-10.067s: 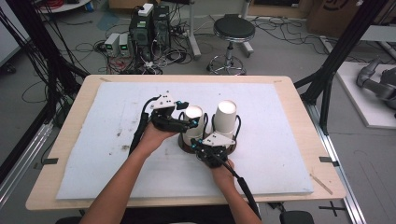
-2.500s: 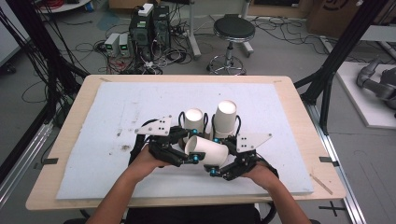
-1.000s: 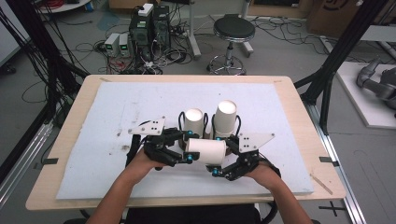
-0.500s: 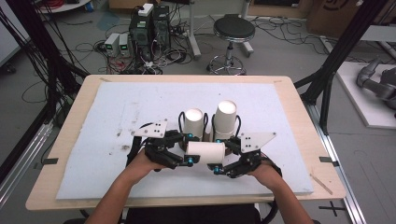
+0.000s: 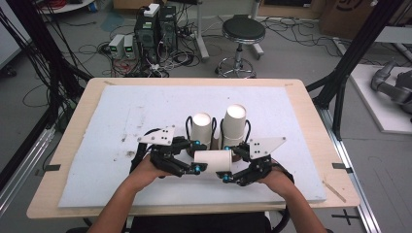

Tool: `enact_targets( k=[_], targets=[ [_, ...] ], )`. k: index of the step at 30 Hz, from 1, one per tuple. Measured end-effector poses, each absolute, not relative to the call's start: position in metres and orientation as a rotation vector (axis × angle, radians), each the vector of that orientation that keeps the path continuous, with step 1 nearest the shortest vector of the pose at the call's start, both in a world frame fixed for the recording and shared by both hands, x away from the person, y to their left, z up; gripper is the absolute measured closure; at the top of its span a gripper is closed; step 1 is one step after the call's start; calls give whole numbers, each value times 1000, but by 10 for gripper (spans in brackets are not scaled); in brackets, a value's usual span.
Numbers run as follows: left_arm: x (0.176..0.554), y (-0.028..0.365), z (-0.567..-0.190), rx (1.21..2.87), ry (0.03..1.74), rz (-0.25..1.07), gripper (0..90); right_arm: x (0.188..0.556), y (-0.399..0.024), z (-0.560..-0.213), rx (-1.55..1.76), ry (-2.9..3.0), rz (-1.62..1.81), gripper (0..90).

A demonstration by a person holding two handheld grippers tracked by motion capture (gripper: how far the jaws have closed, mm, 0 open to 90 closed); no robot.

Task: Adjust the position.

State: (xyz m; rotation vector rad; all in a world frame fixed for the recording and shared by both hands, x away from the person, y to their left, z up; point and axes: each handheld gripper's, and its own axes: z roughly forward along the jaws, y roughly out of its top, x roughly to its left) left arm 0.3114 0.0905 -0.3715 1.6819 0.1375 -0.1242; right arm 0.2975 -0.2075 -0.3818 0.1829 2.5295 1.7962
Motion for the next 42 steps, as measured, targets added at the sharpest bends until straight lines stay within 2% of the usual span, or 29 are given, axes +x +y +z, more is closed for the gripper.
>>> enact_targets(
  k=[4,9,17,22,25,27,32,36,39,42],
  targets=[
    [312,92,-373,1607,146,-134,377,297,-206,-383,246,2520,1866,210],
    [313,94,-374,1580,157,-131,377,297,-208,-381,276,2482,1919,211],
    [311,91,-378,1614,150,-129,391,300,-215,-378,251,2437,1977,347],
    [311,91,-380,1636,163,-123,391,300,-216,-378,238,2456,1955,385],
    [310,91,-379,1653,184,-106,370,300,-215,-378,238,2463,1934,390],
    [309,93,-377,1686,203,-71,302,301,-215,-379,245,2467,1913,391],
    [307,92,-377,1794,189,-27,271,302,-215,-378,262,2487,1885,389],
    [307,86,-380,1828,177,-35,272,302,-214,-378,272,2510,1878,388],
    [306,83,-382,1841,150,-38,339,302,-213,-378,259,2521,1873,388],
    [306,84,-382,1845,130,-47,353,302,-213,-378,260,2528,1880,381]
  ],
)
